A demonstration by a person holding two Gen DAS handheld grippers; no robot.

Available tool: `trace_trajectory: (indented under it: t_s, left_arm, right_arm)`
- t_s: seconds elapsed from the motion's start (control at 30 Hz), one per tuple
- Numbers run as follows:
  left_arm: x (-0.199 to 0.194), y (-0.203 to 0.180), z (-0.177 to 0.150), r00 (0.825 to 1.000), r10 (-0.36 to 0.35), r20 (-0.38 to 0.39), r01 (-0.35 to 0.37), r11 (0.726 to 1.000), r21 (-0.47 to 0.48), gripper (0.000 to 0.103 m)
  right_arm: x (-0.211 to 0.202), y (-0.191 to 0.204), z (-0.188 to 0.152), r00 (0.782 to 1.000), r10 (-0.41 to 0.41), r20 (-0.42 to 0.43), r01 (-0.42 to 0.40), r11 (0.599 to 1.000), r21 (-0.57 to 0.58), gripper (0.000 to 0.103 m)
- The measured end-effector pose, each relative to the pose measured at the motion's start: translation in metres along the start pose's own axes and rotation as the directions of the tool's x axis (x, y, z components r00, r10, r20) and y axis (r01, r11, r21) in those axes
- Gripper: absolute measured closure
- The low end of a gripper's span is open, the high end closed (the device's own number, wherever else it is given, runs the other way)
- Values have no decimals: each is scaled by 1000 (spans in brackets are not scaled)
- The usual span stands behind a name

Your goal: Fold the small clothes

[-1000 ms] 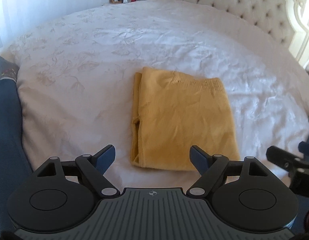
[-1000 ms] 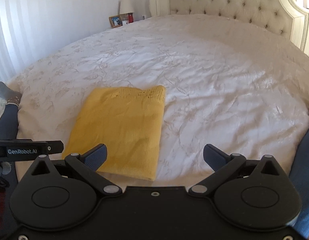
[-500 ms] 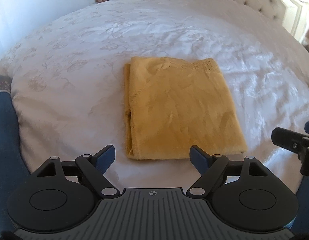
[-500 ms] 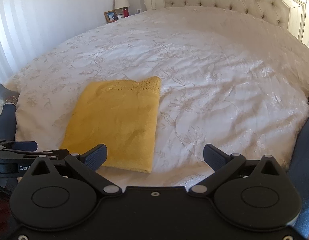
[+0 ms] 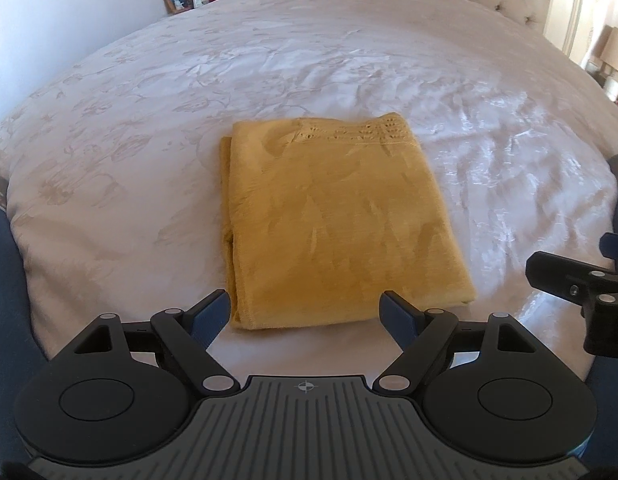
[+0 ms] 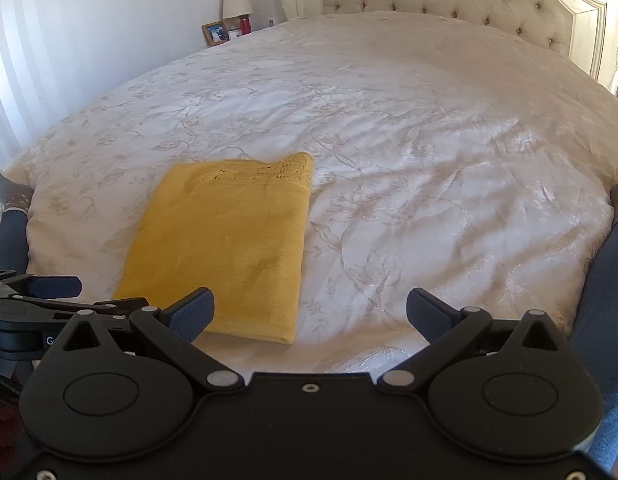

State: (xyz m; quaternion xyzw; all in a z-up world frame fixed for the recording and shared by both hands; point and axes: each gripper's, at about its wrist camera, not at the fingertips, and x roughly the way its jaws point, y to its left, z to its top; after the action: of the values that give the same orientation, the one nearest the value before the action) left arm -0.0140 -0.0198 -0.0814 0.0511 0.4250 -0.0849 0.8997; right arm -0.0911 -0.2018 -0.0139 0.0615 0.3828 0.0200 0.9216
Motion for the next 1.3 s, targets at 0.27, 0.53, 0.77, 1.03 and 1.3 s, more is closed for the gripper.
trace_trajectory:
  t_s: [0.27, 0.53, 0.77, 1.03, 1.3]
  left_arm:
    - [1, -3, 1, 1000, -1, 0, 1, 1000, 5, 22]
    - [2, -3, 2, 1000, -5, -5, 5, 1000, 7, 22]
    - [4, -3, 1, 1000, -8, -12, 8, 1000, 3, 22]
    - [5, -3, 1, 1000, -7, -17, 7, 1000, 6, 22]
    - [7, -4, 0, 1000, -11, -16, 12, 1000, 12, 22]
  right_arm:
    - [0, -2, -1, 1000, 1, -1, -1, 1000, 11, 1]
    - [2, -1, -1, 1000, 9, -4, -9, 1000, 11, 1]
    - [5, 1, -3, 1000, 15, -13, -14, 1000, 15, 1]
    - [6, 2, -4, 1000, 23, -20, -22, 999, 23, 1]
    - [7, 3, -4, 999, 29, -20, -29, 999, 24, 1]
